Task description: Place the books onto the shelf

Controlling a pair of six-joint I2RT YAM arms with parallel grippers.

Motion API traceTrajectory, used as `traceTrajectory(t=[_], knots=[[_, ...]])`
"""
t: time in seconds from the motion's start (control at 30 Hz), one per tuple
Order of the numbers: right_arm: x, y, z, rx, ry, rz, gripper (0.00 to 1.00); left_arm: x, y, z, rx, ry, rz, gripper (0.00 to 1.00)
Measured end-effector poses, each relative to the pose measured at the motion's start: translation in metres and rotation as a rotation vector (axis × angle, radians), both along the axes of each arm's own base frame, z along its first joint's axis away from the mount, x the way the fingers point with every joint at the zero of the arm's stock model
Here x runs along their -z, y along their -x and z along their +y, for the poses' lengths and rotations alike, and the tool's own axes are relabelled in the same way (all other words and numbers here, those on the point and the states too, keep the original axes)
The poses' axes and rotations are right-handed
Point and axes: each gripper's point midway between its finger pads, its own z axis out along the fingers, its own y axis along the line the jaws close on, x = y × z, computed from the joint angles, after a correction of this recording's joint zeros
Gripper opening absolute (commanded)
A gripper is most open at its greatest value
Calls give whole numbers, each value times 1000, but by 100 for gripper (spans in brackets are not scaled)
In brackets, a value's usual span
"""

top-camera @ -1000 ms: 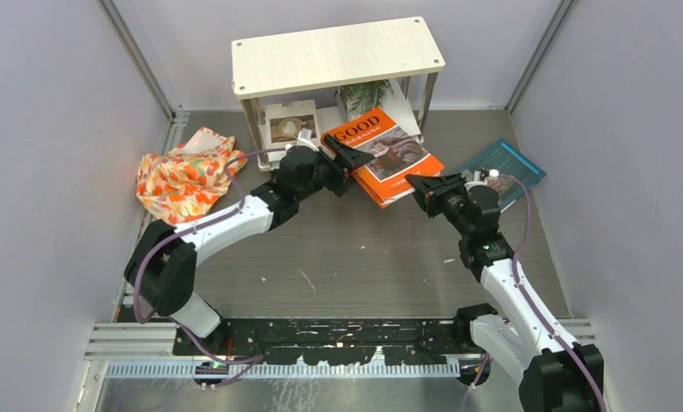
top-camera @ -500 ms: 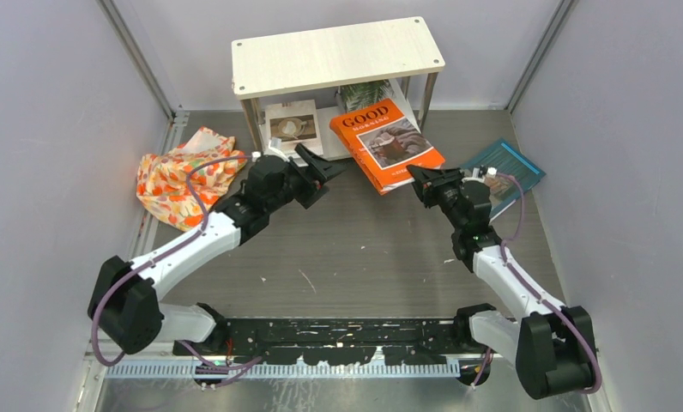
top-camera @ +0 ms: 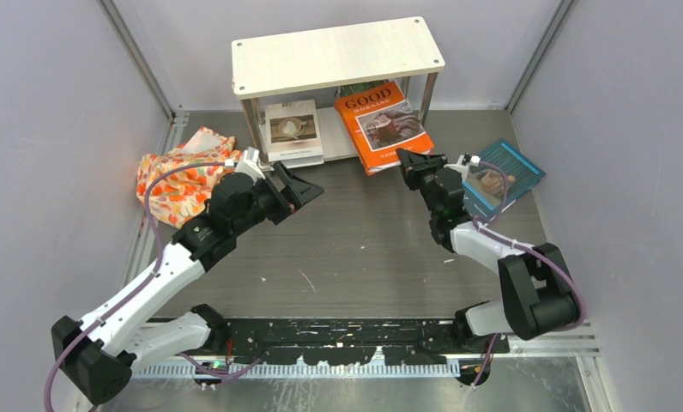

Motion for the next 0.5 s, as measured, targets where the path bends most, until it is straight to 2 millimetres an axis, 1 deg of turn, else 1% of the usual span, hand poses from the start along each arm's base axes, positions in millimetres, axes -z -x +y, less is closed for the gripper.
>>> traceTrajectory(t=[0.13,0.3,0.4,0.5], knots=[[1,-17,-1,49,13,-25,17,2,13,9,24,-48,-10,87],[4,-41,0,93,14,-53,18,10,23,17,45,-106,-5,87],[11,-58,6,101,10,-58,20,14,27,21,53,-133,-1,87],[22,-73,11,104,5,-53,23,18,30,24,59,-155,3,87]])
